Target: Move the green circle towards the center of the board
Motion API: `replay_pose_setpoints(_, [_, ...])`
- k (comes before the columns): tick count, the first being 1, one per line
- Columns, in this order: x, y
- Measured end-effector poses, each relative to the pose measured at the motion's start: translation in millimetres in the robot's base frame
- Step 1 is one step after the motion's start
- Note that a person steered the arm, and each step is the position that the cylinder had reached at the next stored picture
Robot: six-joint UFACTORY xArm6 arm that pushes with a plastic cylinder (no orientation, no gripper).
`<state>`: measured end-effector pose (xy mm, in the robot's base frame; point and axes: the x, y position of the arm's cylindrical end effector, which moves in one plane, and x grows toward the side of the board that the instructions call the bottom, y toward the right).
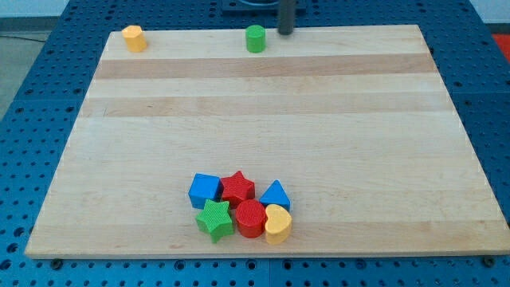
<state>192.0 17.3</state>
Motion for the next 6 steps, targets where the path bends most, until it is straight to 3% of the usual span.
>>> replay_pose_setpoints(1, [1, -41])
replay_pose_setpoints(3, [41, -43])
replay_pose_setpoints(6, [146, -35])
